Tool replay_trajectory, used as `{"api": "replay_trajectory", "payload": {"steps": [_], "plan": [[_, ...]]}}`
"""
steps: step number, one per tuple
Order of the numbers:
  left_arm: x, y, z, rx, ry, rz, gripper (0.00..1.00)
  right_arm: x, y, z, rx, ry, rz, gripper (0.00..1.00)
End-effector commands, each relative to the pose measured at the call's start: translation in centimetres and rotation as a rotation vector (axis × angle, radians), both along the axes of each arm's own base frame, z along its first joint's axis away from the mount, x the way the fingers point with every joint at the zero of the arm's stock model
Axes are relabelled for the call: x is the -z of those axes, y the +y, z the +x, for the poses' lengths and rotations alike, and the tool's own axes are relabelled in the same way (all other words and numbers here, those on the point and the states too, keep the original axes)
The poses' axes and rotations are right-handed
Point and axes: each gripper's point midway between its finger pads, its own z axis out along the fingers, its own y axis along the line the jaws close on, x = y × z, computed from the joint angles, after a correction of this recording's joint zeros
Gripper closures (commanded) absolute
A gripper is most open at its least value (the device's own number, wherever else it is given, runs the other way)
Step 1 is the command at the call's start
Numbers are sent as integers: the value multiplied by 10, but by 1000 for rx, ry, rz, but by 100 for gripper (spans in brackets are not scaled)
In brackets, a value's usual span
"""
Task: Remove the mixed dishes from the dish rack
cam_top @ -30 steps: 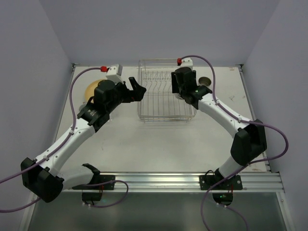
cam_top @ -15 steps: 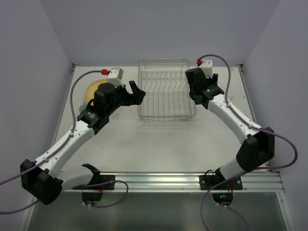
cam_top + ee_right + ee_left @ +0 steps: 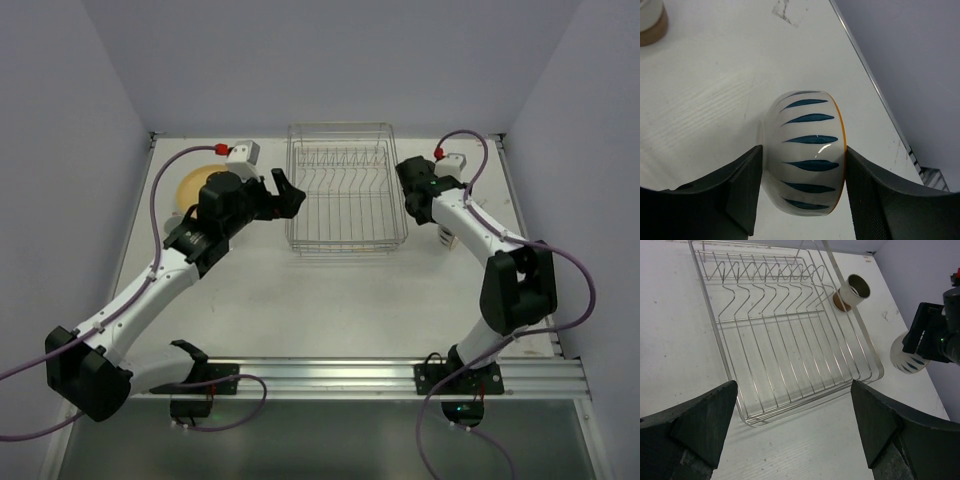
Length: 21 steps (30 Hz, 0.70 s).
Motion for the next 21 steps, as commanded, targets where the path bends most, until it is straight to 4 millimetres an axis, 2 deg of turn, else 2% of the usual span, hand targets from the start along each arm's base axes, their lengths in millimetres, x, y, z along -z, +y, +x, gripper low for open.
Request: {"api": "replay_trajectory", "payload": {"steps": [1,3,4,7,16,17,19,21], "plan": [[-3,-5,1,42,-39,4,0,9,-18,-12,113,17,-78,100],[-2,-7,1,49,-40,-1,0,15,-18,-12,135,39,-85,100],[0,-8,2,53,-34,1,0,25,-21,-19,149,107,-124,100],[5,-11,3,62,-23,3,0,30,-24,-22,190,144,-161,100],[8,-12,3,69,-16,7,0,51,-17,-14,140,198,-94,96],[8,-12,3,69,-16,8,0,53,-15,-14,134,202,-81,86],[9,-12,4,69,-16,9,0,57,-13,-13,122,197,-61,76],[9,-12,3,71,-14,10,0,59,-10,-11,107,192,-39,74]]}}
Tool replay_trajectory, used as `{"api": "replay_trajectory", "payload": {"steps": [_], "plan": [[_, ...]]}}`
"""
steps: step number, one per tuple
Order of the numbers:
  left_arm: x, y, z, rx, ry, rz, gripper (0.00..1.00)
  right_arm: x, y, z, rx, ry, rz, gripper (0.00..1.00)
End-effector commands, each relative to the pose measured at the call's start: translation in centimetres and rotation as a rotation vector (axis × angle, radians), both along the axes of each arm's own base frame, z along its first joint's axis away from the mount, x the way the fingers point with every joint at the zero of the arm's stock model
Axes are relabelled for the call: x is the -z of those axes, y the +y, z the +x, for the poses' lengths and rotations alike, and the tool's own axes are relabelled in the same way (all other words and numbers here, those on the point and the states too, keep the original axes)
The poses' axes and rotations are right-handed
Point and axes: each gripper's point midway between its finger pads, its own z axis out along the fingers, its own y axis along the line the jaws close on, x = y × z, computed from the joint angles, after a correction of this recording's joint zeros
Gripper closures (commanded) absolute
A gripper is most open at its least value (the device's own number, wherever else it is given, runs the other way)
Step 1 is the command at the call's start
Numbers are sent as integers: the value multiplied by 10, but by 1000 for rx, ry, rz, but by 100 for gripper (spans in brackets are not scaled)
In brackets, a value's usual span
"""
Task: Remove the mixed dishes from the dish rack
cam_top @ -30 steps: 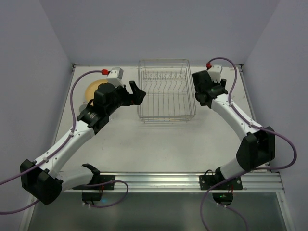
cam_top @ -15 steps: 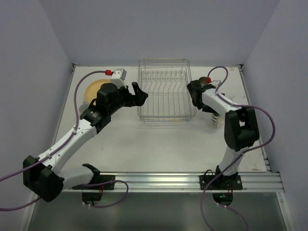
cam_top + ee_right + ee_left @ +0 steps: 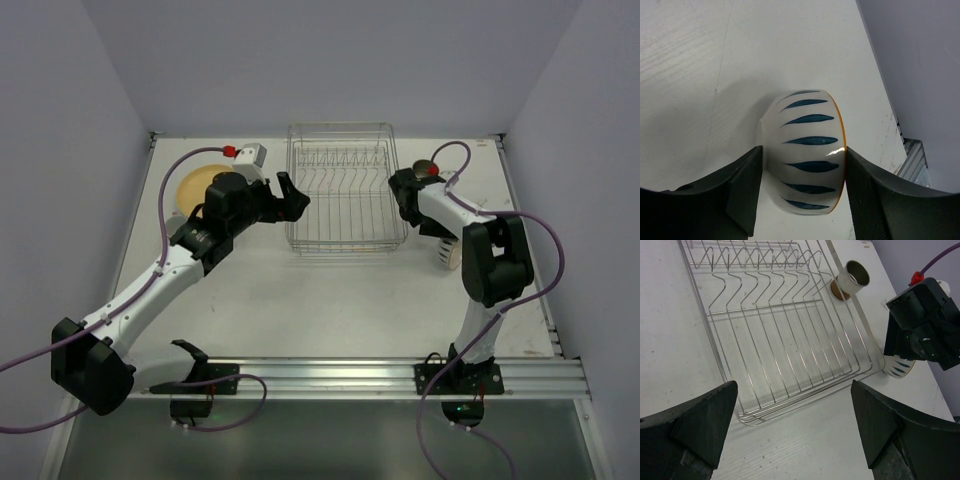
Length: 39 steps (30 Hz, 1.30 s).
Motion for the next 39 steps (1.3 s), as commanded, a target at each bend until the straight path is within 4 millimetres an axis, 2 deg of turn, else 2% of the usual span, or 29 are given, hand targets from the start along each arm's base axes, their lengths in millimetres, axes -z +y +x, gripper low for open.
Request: {"api": "replay_trajectory", "payload": {"steps": [1,5,11,13,16,19,20,23,27,32,35,39], "plan": [[-8,-1,3,21,-51,5,0,-12,1,10,-9,-77,22,74],[-10,-1,2,20,-53,6,0,-9,3,11,-18,-66,34,73],[-10,-1,2,21,-53,8,0,-8,5,12,-28,-58,46,64],[-9,-1,2,21,-52,9,0,-8,6,12,-30,-61,53,54],[-9,-1,2,21,-53,8,0,-6,7,13,-33,-59,62,29],[-9,0,2,18,-54,10,0,-4,9,14,-38,-58,74,23],[-10,0,2,18,-54,10,0,-3,11,14,-41,-54,85,14],[-9,0,3,17,-54,10,0,3,17,15,-61,-41,128,9],[-8,0,2,18,-51,11,0,12,23,17,-77,-30,163,9],[-8,0,3,18,-50,12,0,13,25,17,-82,-29,178,12],[-8,0,2,20,-50,12,0,15,29,19,-101,-30,205,19],[-8,-1,2,21,-49,11,0,22,39,20,-135,-11,267,23]]}}
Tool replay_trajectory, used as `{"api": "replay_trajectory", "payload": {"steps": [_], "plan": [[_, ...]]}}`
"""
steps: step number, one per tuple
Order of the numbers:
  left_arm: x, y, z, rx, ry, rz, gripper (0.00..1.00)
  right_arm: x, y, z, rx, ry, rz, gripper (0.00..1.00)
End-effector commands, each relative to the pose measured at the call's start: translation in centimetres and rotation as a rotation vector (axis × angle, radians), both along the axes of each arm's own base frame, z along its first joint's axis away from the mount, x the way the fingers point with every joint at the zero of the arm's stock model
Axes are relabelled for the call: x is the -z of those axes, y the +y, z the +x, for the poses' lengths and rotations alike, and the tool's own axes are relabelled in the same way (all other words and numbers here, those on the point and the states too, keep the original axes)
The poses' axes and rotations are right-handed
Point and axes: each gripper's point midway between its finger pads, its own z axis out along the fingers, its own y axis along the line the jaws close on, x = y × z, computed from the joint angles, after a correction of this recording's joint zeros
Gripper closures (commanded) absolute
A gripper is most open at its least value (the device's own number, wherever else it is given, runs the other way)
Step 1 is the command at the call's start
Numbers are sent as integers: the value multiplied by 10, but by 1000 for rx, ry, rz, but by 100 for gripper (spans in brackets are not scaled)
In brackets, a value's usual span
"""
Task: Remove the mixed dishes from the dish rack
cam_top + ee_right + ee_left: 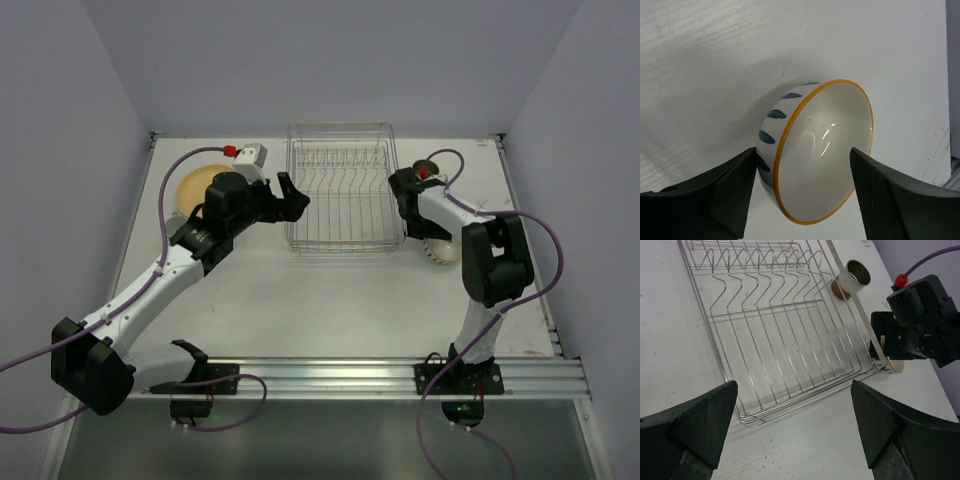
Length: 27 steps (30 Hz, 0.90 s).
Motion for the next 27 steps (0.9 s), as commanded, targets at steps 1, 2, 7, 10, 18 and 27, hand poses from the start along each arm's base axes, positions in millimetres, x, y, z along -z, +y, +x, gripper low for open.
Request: {"api": "replay_trajectory", "payload": {"steps": [1,2,7,10,18,27], "plan": [[-8,-1,2,17,-41,0,0,-7,10,7,-35,-32,70,24],[-8,-2,2,19,-41,0,0,-5,12,7,-39,-28,86,31],[-7,-2,2,19,-39,0,0,0,16,8,-50,-20,120,43],[-7,-2,3,20,-38,0,0,1,20,10,-59,-19,155,50],[-4,-3,4,23,-33,2,0,1,22,14,-53,-39,234,85],[-5,-3,4,23,-34,3,0,-2,15,15,-9,-66,271,83]]}}
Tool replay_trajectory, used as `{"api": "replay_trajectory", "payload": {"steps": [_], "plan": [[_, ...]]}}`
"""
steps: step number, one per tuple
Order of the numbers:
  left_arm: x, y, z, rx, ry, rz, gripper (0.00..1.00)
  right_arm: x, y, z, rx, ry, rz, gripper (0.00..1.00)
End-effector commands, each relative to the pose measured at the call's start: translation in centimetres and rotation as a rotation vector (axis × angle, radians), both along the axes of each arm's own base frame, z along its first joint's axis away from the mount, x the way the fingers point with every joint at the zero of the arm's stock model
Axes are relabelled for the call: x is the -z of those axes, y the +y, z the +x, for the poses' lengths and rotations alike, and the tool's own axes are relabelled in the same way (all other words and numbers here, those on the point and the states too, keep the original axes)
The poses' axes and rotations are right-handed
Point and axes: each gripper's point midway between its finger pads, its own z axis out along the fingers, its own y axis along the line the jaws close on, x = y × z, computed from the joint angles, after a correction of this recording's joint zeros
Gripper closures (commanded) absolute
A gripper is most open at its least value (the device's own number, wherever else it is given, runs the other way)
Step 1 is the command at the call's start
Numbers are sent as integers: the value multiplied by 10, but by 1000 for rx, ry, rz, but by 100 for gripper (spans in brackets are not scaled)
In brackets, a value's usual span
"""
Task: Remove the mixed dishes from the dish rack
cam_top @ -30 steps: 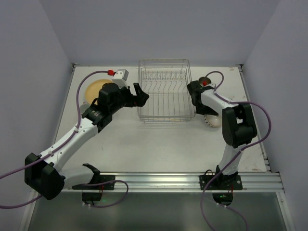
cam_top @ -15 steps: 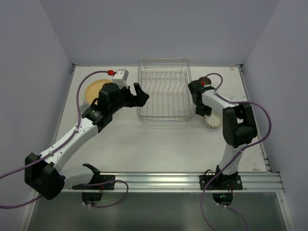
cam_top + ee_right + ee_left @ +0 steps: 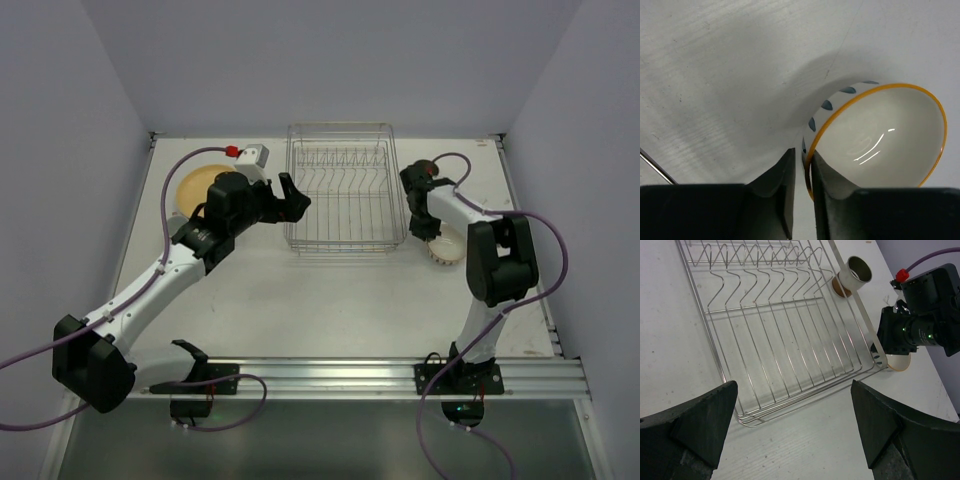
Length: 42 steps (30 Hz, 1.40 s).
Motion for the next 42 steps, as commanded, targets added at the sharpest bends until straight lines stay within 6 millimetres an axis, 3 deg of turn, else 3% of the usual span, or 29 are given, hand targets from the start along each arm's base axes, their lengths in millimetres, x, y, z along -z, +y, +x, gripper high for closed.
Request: {"api": "replay_trajectory", "payload": {"steps": [1,6,11,17,21,22,24,25,28,35,38,42], "plan": [[-10,-1,3,15,-46,-1,0,-24,-7,6,38,-85,33,76],[-9,-2,3,17,-44,2,0,-34,-10,5,57,-131,68,48],[-9,-1,3,16,-44,4,0,-46,-13,6,70,-184,98,42],[-10,1,3,9,-44,8,0,-77,-3,8,44,-292,171,41],[-10,0,3,9,-45,8,0,-111,-3,2,26,-397,194,39],[-10,1,3,9,-44,8,0,-126,-3,0,17,-443,205,36],[-9,0,3,9,-43,8,0,-136,-3,-4,-2,-487,216,30],[-9,-1,3,12,-43,8,0,-154,-1,-4,-15,-554,235,29],[-8,0,4,8,-39,11,0,-162,0,-15,-51,-629,256,24],[-7,-1,6,8,-33,15,0,-170,6,-27,-106,-700,292,2],[-5,-2,6,10,-20,18,0,-166,8,-30,-118,-729,309,1],[-10,1,5,-11,-21,0,0,-178,20,-39,-175,-847,389,1]]}}
